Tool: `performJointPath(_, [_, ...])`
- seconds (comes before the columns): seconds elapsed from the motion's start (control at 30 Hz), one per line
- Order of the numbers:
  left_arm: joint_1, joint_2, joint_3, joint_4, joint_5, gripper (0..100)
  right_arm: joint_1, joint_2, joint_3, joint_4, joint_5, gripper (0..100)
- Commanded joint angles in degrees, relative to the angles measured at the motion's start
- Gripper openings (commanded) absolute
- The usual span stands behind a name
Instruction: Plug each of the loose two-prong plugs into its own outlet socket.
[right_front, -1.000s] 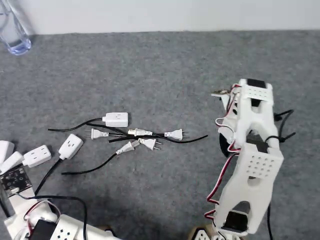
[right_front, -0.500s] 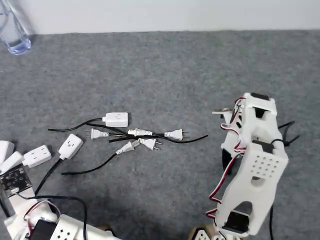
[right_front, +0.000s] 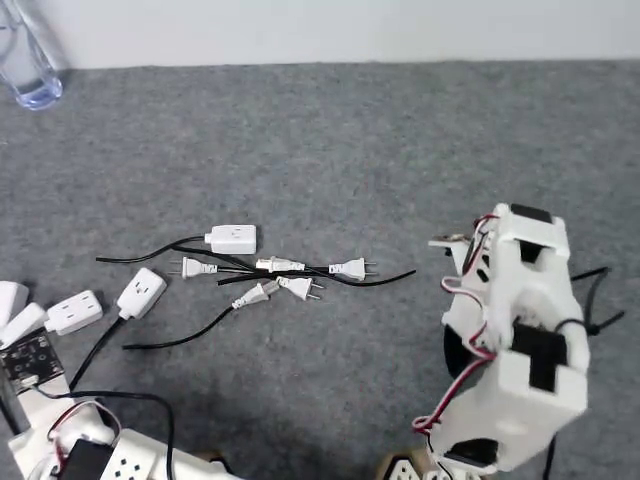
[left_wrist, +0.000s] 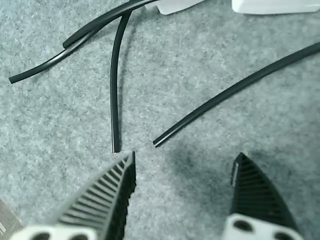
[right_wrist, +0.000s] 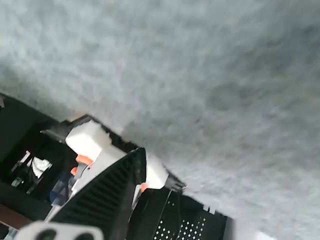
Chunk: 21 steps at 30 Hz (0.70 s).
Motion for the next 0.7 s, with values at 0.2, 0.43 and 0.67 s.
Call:
performJointPath(0.2, [0.3, -0.2, -0.5, -0.4, 0.0, 29, 0.8, -16.2, 8.0, 2.2, -0.5, 82.6])
performJointPath(0.43, [0.3, -0.2, -0.5, -0.4, 0.0, 29, 5.3, -31.0, 13.3, 1.3, 0.0, 82.6])
performJointPath(0.67, [0.3, -0.2, -0.5, -0.4, 0.0, 29, 6.7, -46.3, 26.5, -10.2, -0.4, 82.7])
